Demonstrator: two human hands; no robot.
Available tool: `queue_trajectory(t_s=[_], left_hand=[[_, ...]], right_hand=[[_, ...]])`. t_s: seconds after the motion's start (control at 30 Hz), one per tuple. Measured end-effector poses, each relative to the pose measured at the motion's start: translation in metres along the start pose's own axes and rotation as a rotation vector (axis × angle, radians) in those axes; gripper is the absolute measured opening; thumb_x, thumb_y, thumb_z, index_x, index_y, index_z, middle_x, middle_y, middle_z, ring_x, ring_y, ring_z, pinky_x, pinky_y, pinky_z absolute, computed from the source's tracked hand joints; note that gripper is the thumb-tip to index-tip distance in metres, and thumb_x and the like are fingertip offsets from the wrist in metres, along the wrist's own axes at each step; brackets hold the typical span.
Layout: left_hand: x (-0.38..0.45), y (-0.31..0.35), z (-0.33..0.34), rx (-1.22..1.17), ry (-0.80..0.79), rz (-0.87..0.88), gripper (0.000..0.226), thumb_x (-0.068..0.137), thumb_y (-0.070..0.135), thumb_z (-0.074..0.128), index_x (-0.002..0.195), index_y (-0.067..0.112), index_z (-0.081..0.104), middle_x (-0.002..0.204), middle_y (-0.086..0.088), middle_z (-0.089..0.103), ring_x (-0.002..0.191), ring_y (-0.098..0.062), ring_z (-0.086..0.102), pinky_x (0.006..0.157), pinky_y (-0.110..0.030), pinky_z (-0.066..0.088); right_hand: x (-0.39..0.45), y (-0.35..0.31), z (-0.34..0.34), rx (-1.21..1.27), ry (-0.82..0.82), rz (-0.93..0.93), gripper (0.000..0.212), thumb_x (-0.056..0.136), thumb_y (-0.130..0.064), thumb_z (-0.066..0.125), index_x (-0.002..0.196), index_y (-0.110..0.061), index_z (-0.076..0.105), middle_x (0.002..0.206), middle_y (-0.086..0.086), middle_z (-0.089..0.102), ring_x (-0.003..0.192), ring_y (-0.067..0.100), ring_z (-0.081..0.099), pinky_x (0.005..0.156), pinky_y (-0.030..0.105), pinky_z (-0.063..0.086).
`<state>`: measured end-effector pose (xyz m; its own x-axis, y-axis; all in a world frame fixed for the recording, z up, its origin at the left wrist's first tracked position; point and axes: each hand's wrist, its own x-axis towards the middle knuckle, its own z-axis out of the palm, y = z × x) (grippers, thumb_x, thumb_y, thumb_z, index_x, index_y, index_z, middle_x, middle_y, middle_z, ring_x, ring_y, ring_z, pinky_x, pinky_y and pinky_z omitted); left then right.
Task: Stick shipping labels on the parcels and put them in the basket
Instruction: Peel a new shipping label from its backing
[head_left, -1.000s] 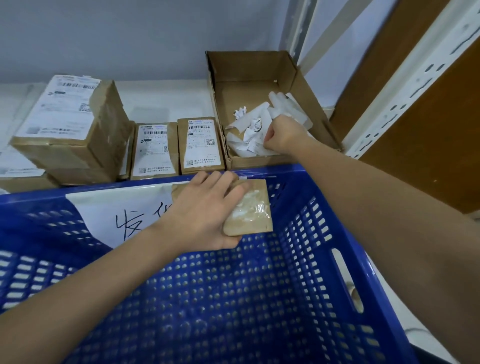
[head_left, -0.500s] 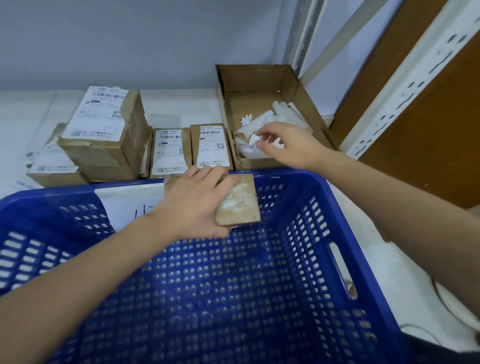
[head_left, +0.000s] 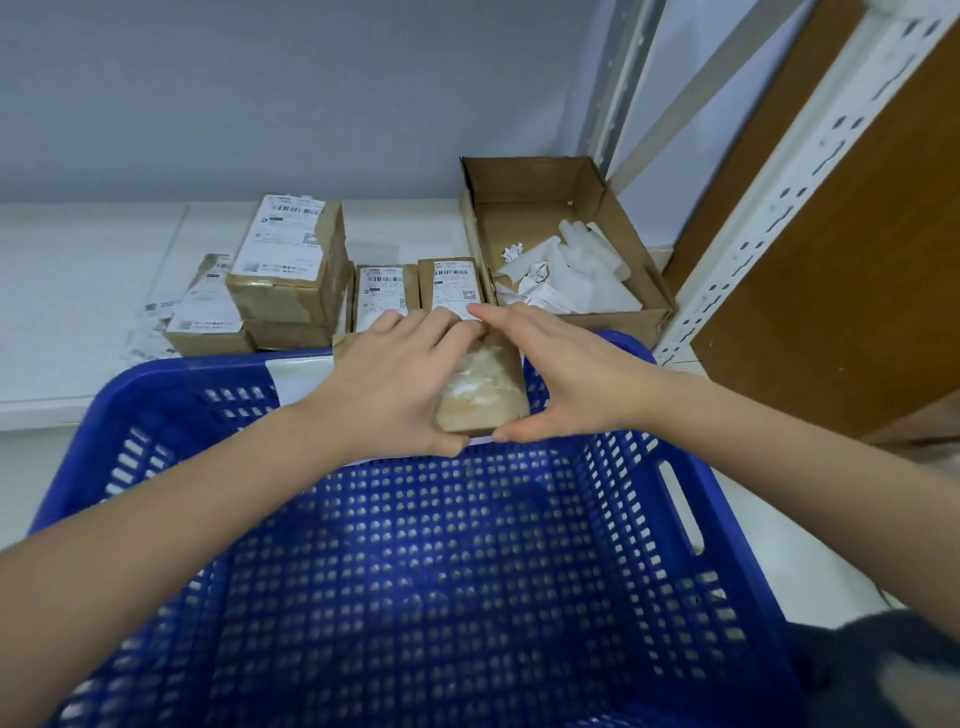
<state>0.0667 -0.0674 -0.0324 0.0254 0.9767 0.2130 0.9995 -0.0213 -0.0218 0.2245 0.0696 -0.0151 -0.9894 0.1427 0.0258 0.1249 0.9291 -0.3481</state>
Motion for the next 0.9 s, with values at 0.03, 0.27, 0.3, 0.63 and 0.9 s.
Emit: queue_trajectory(t_s=[0.03, 0.27, 0.3, 0.63, 0.9], left_hand=[[-0.005, 0.000, -0.004, 0.005, 0.001, -0.002, 0.096, 0.053, 0.065, 0.068, 0.126, 0.006, 0.049, 0.107, -0.006, 0.059, 0.090, -0.025, 0.060, 0.076, -0.037, 0.046], [-0.043, -0.009, -0.028, 0.131, -0.042, -0.137, 0.112, 0.051, 0.080, 0.044, 0.136, 0.007, 0.040, 0.110, -0.006, 0.059, 0.095, -0.024, 0.059, 0.081, -0.039, 0.047], [-0.049, -0.013, -0.029, 0.136, -0.049, -0.157, 0.111, 0.052, 0.080, 0.044, 0.136, 0.007, 0.040, 0.110, -0.006, 0.059, 0.095, -0.025, 0.060, 0.082, -0.039, 0.048], [-0.083, -0.035, -0.047, 0.148, -0.137, -0.146, 0.105, 0.052, 0.078, 0.052, 0.131, 0.009, 0.050, 0.102, 0.000, 0.060, 0.090, -0.020, 0.060, 0.081, -0.037, 0.048], [-0.103, -0.057, -0.048, 0.119, -0.102, -0.048, 0.101, 0.051, 0.077, 0.051, 0.129, 0.013, 0.046, 0.105, 0.001, 0.062, 0.091, -0.020, 0.063, 0.081, -0.035, 0.048]], right_hand=[[-0.001, -0.005, -0.001, 0.000, 0.009, -0.007, 0.106, 0.071, -0.047, 0.078, 0.150, -0.015, 0.016, 0.137, 0.002, 0.041, 0.123, 0.009, 0.036, 0.098, 0.017, 0.030], [-0.007, -0.027, -0.012, 0.019, -0.012, 0.011, 0.105, 0.071, -0.048, 0.078, 0.150, -0.021, 0.015, 0.141, -0.001, 0.037, 0.124, 0.004, 0.032, 0.101, 0.017, 0.027], [-0.009, -0.028, -0.014, 0.015, -0.017, 0.020, 0.105, 0.071, -0.049, 0.078, 0.150, -0.022, 0.014, 0.143, -0.002, 0.036, 0.127, 0.006, 0.032, 0.101, 0.016, 0.025], [0.001, -0.052, -0.001, -0.227, -0.043, -0.127, 0.097, 0.072, -0.056, 0.070, 0.149, -0.021, 0.023, 0.143, 0.003, 0.037, 0.127, 0.017, 0.038, 0.100, 0.031, 0.039], [0.030, -0.090, 0.015, -0.287, -0.158, -0.234, 0.101, 0.070, -0.057, 0.071, 0.150, -0.022, 0.020, 0.150, 0.008, 0.023, 0.134, 0.022, 0.027, 0.105, 0.037, 0.033]])
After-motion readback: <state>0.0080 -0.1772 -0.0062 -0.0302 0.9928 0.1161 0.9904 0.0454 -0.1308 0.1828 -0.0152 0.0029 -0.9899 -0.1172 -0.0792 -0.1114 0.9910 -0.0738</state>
